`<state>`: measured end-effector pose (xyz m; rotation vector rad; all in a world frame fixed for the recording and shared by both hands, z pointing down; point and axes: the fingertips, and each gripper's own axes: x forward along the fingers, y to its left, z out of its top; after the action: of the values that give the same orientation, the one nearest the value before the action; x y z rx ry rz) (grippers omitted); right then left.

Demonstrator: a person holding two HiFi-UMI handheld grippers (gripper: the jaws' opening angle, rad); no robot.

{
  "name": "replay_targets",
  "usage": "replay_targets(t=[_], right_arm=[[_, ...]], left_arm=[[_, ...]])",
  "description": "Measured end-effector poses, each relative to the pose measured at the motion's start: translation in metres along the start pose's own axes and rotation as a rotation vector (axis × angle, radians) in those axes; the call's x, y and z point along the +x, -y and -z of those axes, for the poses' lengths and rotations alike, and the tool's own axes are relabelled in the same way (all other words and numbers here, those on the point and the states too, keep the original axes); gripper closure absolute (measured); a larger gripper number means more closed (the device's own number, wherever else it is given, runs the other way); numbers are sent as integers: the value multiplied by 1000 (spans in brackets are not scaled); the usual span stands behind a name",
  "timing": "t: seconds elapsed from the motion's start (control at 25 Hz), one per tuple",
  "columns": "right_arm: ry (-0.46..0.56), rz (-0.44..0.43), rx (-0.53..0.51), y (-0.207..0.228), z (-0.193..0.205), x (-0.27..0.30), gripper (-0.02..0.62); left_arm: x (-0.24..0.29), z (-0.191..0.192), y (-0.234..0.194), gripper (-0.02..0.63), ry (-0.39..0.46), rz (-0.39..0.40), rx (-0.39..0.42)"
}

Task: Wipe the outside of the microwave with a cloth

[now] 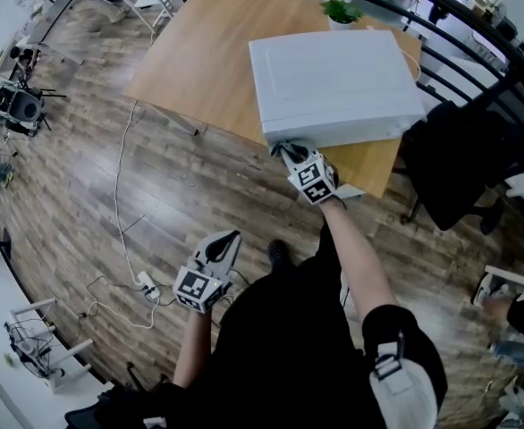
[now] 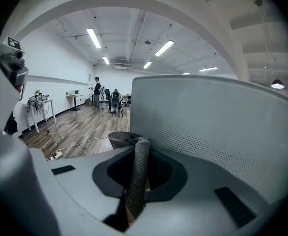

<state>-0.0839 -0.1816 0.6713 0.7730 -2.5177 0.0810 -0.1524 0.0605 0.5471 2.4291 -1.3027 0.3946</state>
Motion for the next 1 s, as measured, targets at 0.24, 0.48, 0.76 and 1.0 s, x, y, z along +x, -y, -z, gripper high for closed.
replay_targets(t=[0.24,0.48,0.76,1.0], right_arm=[[-24,-63,8,-19,12,25,560],[-50,-91,33,-28,25,38,561],[-65,-86,57,-24,32,38,561],[-74,-67,70,-11,42,27,560]], left_arm=[[-2,5,-4,600,1,-19,2],[-3,8,-5,600,-32,-31,-13],[-5,12,-10,600,-23,-40,-15],[-1,13,-6,600,-29,-22,-16]])
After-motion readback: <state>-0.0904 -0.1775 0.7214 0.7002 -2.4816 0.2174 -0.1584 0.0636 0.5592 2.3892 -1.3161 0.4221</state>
